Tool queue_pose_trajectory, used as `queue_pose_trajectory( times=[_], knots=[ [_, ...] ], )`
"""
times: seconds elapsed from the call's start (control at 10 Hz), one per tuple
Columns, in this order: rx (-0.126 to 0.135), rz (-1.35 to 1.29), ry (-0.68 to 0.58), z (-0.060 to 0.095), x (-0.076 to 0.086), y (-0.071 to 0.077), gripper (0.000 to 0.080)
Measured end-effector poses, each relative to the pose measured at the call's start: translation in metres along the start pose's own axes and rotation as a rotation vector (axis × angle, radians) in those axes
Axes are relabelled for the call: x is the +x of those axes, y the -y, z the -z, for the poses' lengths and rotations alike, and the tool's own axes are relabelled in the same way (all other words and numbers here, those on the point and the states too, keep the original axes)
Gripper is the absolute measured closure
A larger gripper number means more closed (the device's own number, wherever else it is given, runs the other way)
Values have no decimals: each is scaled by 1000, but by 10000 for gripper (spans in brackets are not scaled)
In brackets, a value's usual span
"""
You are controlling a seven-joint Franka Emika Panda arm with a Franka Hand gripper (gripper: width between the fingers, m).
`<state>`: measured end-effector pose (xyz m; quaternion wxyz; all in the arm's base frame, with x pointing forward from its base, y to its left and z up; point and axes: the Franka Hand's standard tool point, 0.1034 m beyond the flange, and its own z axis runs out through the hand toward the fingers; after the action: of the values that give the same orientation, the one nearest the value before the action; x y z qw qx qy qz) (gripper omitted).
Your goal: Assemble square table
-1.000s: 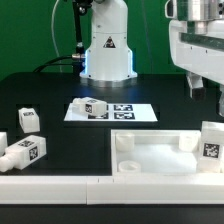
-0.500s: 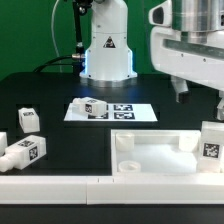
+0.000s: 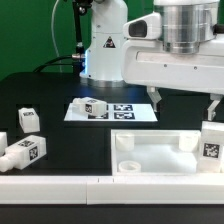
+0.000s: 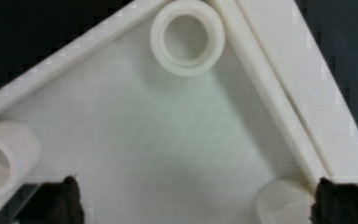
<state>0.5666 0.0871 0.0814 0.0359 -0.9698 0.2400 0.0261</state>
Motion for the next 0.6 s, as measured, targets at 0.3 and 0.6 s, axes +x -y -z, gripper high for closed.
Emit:
queue_pose_trajectory(
  times=[0.3,0.6],
  knots=[
    [-13,218,11,-9,-6,-10,150],
    [-92,510,50,-18,-39,-63,150]
  ],
)
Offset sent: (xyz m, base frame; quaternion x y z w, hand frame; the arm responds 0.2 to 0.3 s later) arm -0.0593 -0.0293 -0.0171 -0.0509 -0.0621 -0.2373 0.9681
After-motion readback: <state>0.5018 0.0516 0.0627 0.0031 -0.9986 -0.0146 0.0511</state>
